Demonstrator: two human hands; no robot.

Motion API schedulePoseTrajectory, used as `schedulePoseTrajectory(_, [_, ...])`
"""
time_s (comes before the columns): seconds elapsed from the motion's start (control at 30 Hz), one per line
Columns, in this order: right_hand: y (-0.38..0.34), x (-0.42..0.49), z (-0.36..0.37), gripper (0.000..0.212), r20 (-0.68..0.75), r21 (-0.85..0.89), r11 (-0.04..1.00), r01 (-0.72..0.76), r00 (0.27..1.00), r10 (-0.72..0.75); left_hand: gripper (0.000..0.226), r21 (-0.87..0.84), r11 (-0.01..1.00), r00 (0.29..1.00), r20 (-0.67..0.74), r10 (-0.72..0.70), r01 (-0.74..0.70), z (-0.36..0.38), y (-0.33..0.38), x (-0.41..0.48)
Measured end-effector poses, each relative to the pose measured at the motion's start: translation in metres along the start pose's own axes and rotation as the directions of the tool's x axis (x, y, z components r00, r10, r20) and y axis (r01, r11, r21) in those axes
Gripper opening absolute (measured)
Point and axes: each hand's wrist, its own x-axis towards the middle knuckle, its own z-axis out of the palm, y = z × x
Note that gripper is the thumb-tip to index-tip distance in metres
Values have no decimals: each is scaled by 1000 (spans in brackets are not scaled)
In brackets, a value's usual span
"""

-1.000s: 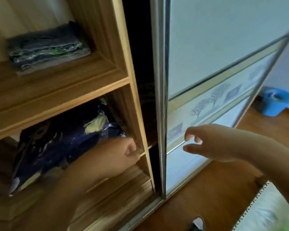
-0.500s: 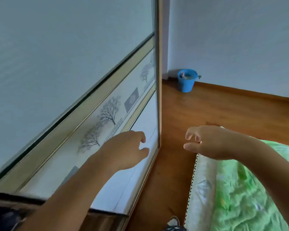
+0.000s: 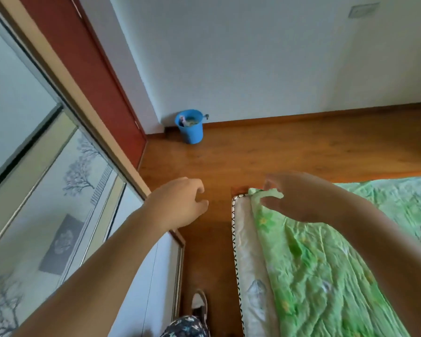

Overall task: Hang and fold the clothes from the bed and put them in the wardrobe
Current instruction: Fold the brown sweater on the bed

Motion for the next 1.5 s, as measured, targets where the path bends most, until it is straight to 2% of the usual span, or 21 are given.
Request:
schedulePoseTrajectory(0.17, [60,29,-15,42,-76,27,972,-231,970,233,37,100,976,980,73,187,-194,-17,39,113])
schedulePoseTrajectory(0.33, [108,66,-26,40,-89,100,871,-481,868,489,35,130,914,920,137,368,-385,-21,79,239])
schedulePoseTrajectory(0.53, [123,116,-58,42,-56,172,745,-645,748,661,36,161,806,815,241,528,-570,-60,107,347])
schedulePoseTrajectory(0.73, [135,157,-85,41,-71,243,684,-688,690,720,37,168,740,754,258,604,-651,-88,120,408])
schedulePoseTrajectory(0.97, [156,227,-98,44,-28,233,698,-677,713,701,38,127,725,730,243,639,-677,-98,113,473])
schedulePoseTrajectory(1.2, [198,366,-135,45,-64,261,679,-686,689,721,39,122,688,694,231,682,-716,-131,100,615])
schedulePoseTrajectory(1.37, [225,490,-168,46,-8,324,647,-690,682,732,39,156,669,683,262,681,-727,-172,76,729])
schedulePoseTrajectory(1.5, [251,558,-208,46,-53,341,628,-699,653,756,41,210,652,683,281,674,-729,-204,76,805])
